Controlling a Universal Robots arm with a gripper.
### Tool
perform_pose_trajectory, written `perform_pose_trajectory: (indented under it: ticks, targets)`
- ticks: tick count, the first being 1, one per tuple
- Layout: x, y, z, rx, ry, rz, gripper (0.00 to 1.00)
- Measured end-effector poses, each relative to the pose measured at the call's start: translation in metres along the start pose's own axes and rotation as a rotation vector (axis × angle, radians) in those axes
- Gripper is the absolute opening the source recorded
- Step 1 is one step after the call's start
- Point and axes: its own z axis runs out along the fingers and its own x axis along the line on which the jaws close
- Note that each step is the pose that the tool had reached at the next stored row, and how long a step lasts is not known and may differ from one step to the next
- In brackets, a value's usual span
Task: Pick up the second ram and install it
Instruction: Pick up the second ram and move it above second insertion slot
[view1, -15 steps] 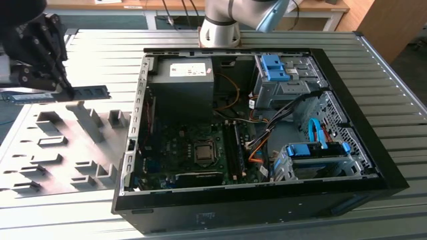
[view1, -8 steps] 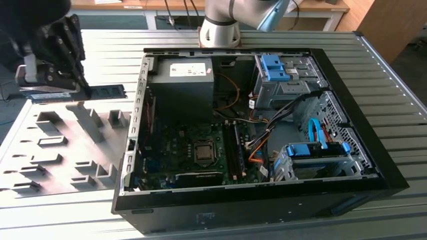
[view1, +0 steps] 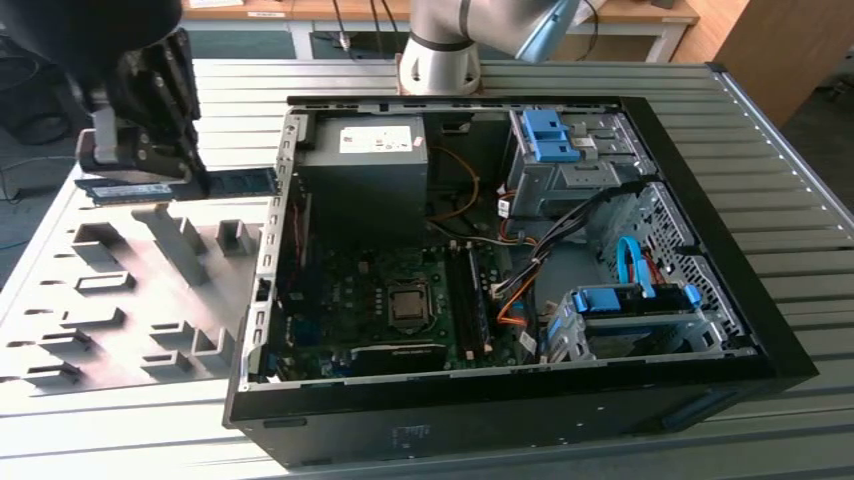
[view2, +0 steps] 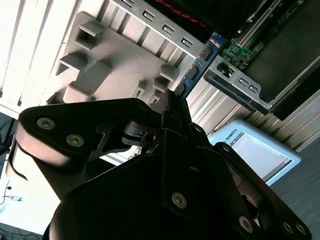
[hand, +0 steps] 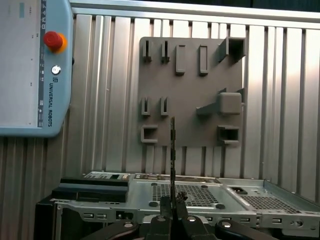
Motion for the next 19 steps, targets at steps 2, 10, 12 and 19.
perform_pose_trajectory:
  ticks: [2,10,12,19]
  targets:
    - [0.0001,-0.0063,-0.0001,0.0,0.0,0.0,0.14]
    - [0.0007,-0.0297,-0.0005,-0.0001,-0.0001,0.0,0.14]
    - [0.0008,-0.0354,-0.0006,0.0,-0.0001,0.0,0.14]
    - [0.0012,-0.0543,-0.0009,-0.0001,-0.0001,0.0,0.14]
